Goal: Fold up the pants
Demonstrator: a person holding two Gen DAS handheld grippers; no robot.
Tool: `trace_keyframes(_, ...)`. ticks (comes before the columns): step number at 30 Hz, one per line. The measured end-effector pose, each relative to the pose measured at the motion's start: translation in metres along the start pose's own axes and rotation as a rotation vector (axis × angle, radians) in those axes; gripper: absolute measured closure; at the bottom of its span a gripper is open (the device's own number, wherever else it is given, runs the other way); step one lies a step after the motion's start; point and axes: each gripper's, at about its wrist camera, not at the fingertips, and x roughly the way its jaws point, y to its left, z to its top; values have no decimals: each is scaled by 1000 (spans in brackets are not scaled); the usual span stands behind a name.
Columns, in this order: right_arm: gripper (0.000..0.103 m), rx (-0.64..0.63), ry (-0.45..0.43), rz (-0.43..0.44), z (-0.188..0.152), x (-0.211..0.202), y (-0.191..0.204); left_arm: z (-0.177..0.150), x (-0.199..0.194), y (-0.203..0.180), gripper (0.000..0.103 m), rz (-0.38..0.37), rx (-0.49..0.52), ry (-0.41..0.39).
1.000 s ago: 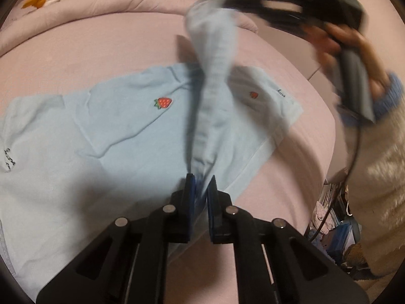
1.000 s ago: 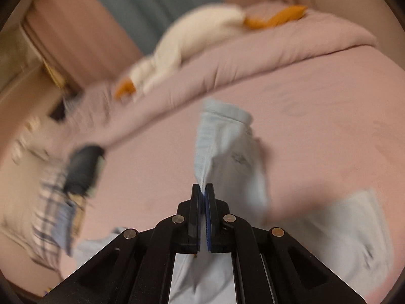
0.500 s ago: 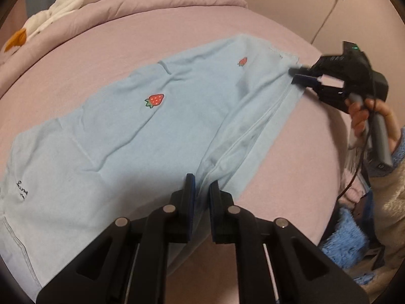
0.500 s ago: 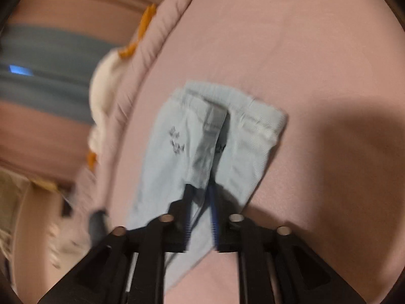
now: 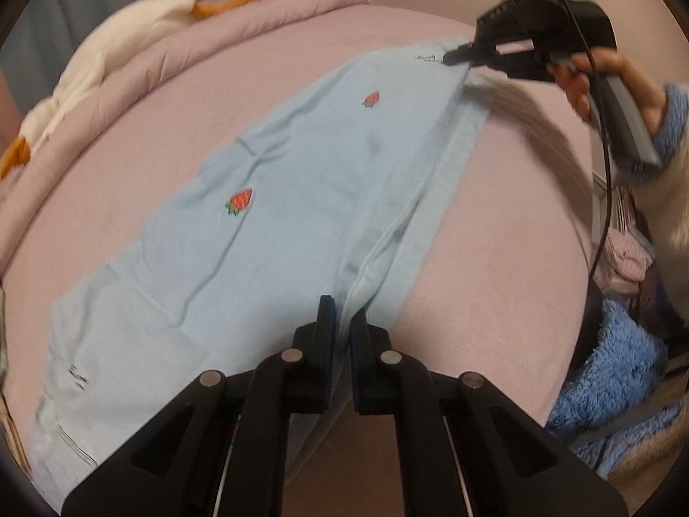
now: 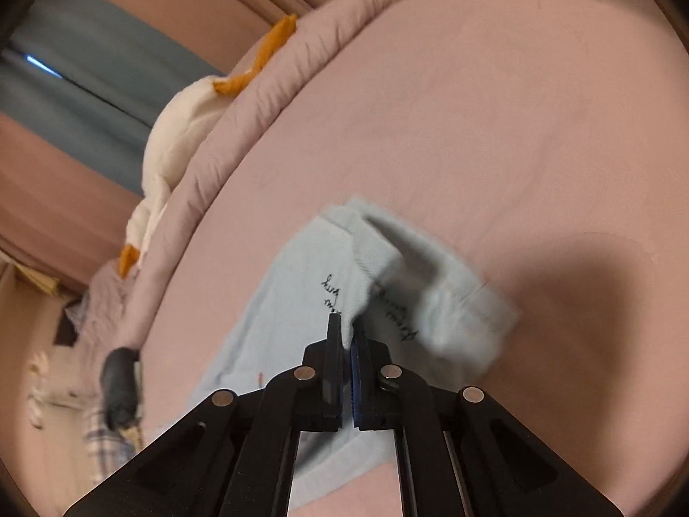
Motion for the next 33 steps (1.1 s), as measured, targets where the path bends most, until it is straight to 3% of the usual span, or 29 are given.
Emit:
trace_keyframes(3,99,-47,4,-100,0,-4,0,0,2,-6,98,20,67,-5)
trace_keyframes(7,99,-2,71,-145,-3,19,-29,-6,16,-9,95,41,98,22)
trace_keyframes(10,98,41,57,-96,-2,18,-43,-7,12,-6,93,52,82,11)
trace_keyframes(14,77,-48,-32,-202,0,-13,-30,-8,-10,7,84,-10,-29,-18)
trace_keyframes(16,60,-113,-97,-281,-2,-25,-13,-14,-30,17,69,-53,-124,-71)
trace_keyframes(18,60,-200,-120,-284,-12,-31,5,-21,-47,33,55,-54,-214,-123)
trace_keyframes(21,60,-379,-9,-141,-40,-15,48,-36,-58,68,57,1,-364,-149)
trace_keyframes(25,79,-637,163,75,-98,19,118,-65,-60,115,58,67,-569,-117)
trace_keyframes(26,79,-686,197,103,-111,28,131,-72,-62,120,58,82,-593,-113)
trace_keyframes(29,80,-830,300,108,-142,49,154,-98,-71,138,58,133,-652,-94)
trace_keyframes(31,80,-926,403,45,-158,65,157,-120,-78,145,58,178,-687,-72)
trace_keyframes(33,85,-974,447,0,-166,66,145,-143,-82,159,58,217,-736,-59)
